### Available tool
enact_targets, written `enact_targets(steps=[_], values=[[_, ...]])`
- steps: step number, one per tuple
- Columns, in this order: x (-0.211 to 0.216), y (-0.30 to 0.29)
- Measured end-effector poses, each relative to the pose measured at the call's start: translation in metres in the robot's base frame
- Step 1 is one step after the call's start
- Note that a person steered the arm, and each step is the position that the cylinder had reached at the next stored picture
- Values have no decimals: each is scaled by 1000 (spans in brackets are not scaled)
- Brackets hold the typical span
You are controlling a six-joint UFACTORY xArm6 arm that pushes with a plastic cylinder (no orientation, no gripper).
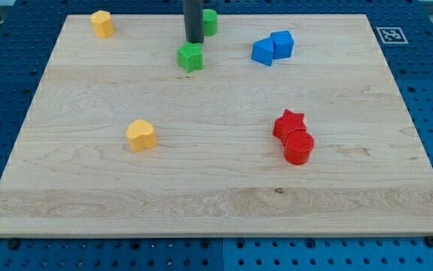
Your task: Separate the blue cube from the blue triangle
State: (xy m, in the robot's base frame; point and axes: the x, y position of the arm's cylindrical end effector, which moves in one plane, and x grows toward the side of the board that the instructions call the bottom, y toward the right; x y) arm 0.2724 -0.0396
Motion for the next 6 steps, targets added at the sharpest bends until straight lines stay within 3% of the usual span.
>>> enact_targets(steps=[6], values=[[8, 163]])
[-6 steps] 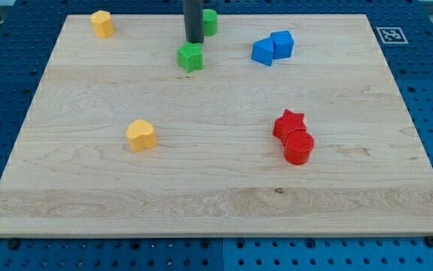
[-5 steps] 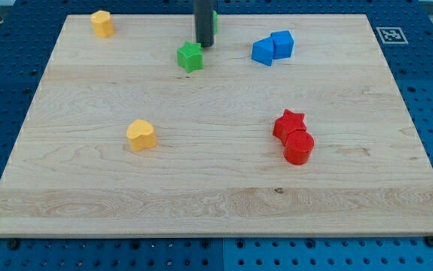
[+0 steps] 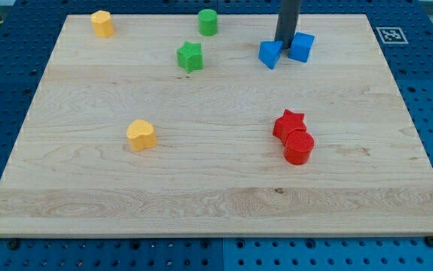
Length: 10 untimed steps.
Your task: Separate the blue cube from the blue triangle
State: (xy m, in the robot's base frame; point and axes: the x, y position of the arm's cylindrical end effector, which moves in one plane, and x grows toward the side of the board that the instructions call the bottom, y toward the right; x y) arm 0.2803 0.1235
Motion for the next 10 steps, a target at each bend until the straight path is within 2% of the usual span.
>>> enact_targets(steps=[3, 8, 10], values=[[9, 64], [3, 77], [24, 85]])
